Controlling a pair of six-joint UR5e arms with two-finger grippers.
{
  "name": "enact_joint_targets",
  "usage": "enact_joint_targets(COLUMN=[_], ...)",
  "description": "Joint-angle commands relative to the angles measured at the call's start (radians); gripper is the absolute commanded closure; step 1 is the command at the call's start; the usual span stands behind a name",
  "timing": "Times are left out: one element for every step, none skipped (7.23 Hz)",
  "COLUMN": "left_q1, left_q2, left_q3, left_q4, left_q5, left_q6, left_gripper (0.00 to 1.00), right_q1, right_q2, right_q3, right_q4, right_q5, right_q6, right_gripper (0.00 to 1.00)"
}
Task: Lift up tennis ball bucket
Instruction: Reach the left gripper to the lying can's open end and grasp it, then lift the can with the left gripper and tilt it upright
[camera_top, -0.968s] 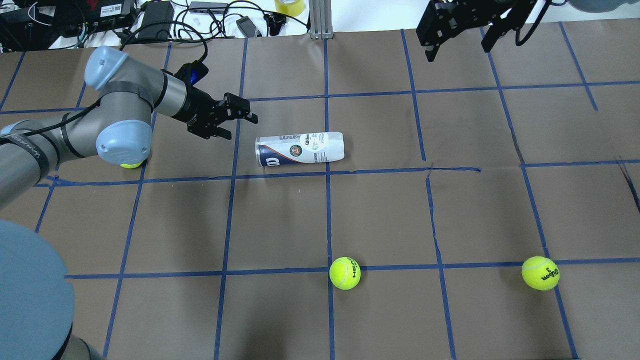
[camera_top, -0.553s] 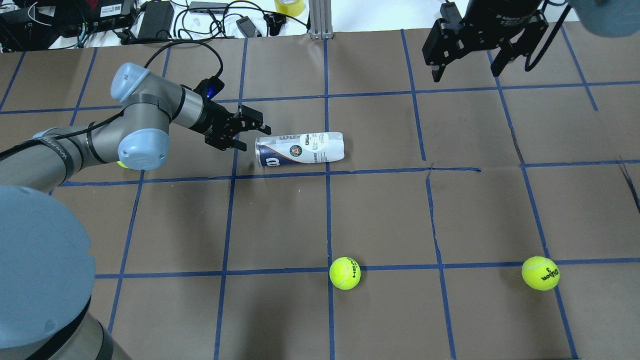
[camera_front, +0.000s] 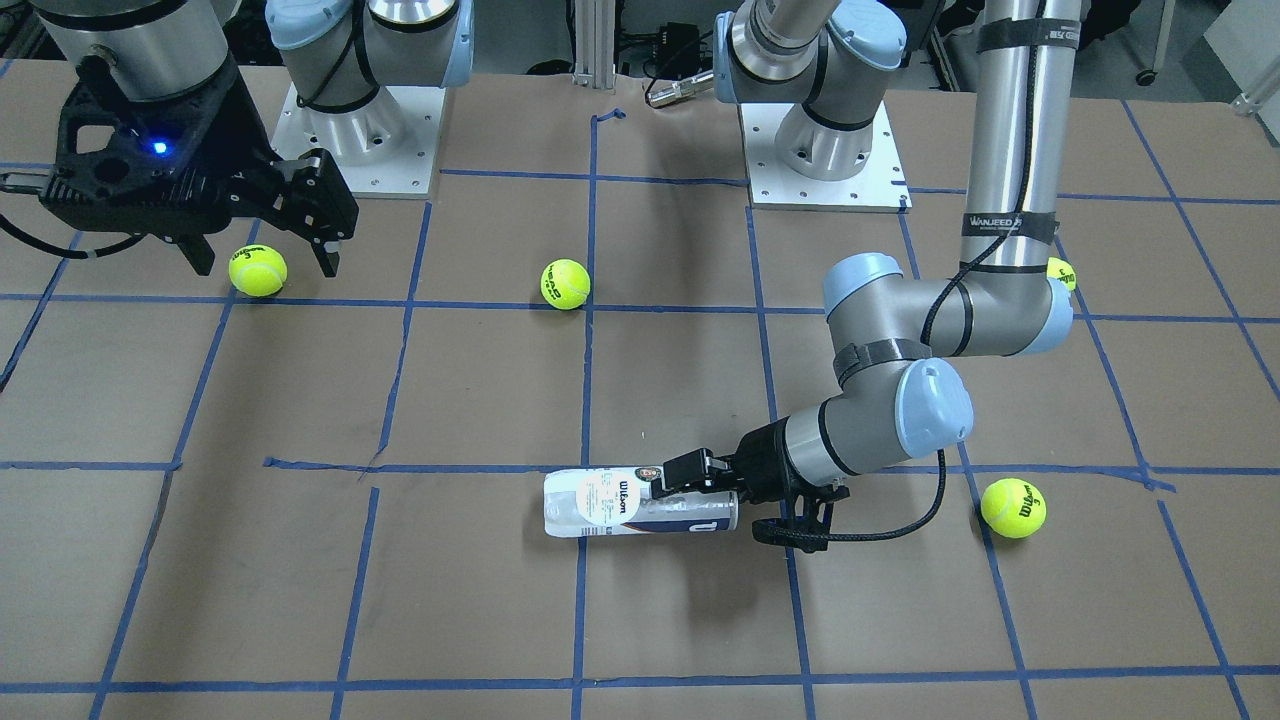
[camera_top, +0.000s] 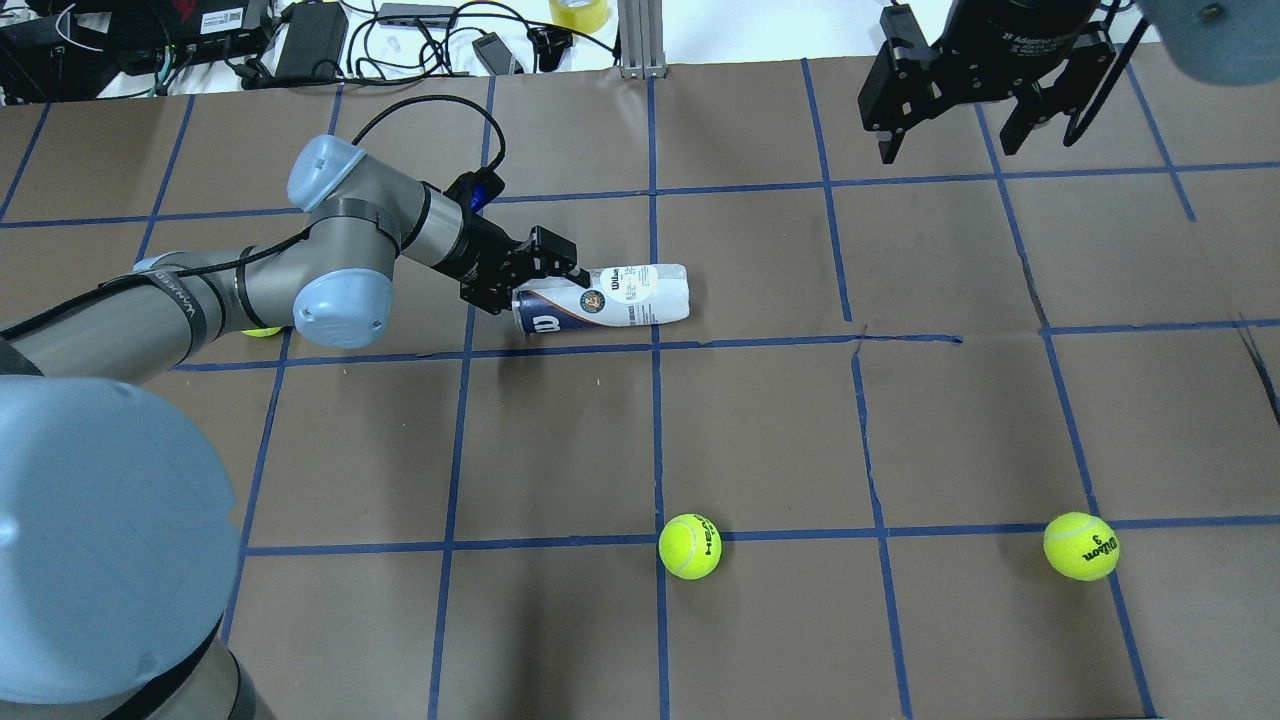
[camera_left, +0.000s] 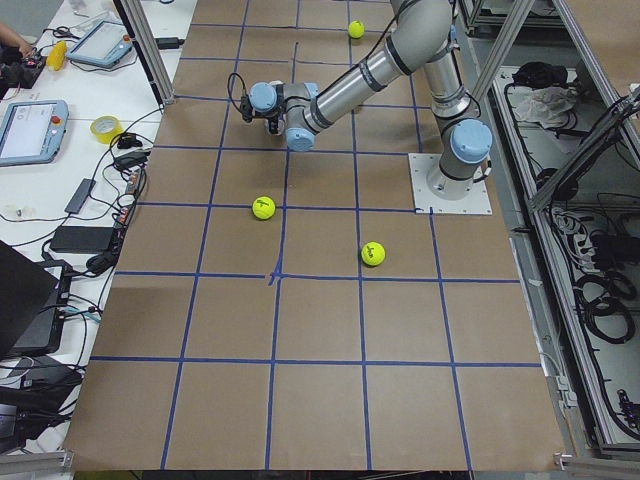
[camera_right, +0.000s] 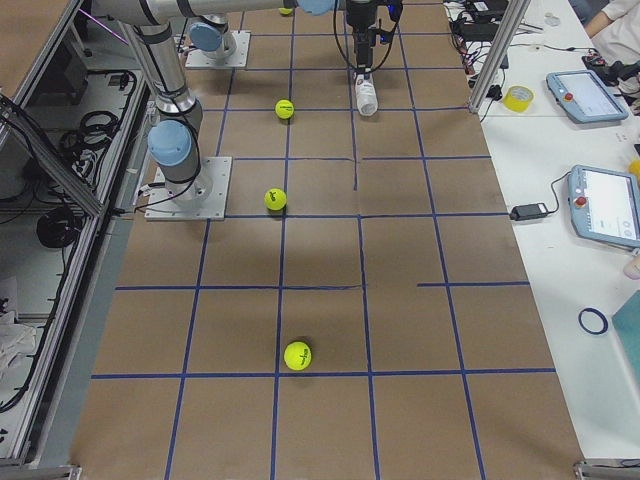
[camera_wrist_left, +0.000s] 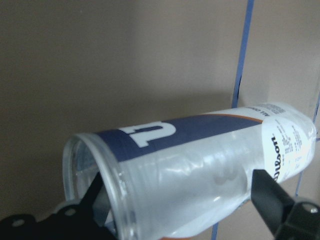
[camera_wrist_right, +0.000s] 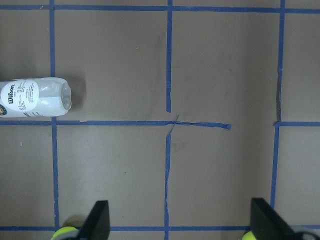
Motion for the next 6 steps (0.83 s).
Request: enact_joint_targets(left_q1=[-0.002, -0.002, -0.002, -0.002, -0.002, -0.002], left_q2=[0.008, 0.008, 0.017, 0.036, 0.042, 0.049], left_q3=[0.048, 0.097, 0.145, 0.2, 0.282, 0.361], left_q4=[-0.012, -0.032, -0.04, -0.111, -0.185, -0.255], left_q5=[0.016, 0.021, 0.045, 0.1, 0.172, 0.209], left_q6=[-0.032, -0.184, -0.268, -0.278, -0.316, -0.368], left_gripper=[1.0, 1.0, 1.0, 1.0, 1.0, 1.0], right_q1=[0.004, 0.005, 0.001, 0.003, 0.001, 0.001], right_q2=[0.0, 0.0, 0.0, 0.0, 0.0, 0.0], right_q3=[0.009, 0.021, 0.023, 0.023, 0.023, 0.023], right_q4=[0.014, 0.006, 0.008, 0.006, 0.005, 0.002], right_q5=[-0.003, -0.001, -0.001, -0.001, -0.001, -0.001], right_q6=[0.01, 0.028, 0.025, 0.025, 0.024, 0.025], right_gripper=[0.0, 0.0, 0.0, 0.0, 0.0, 0.0])
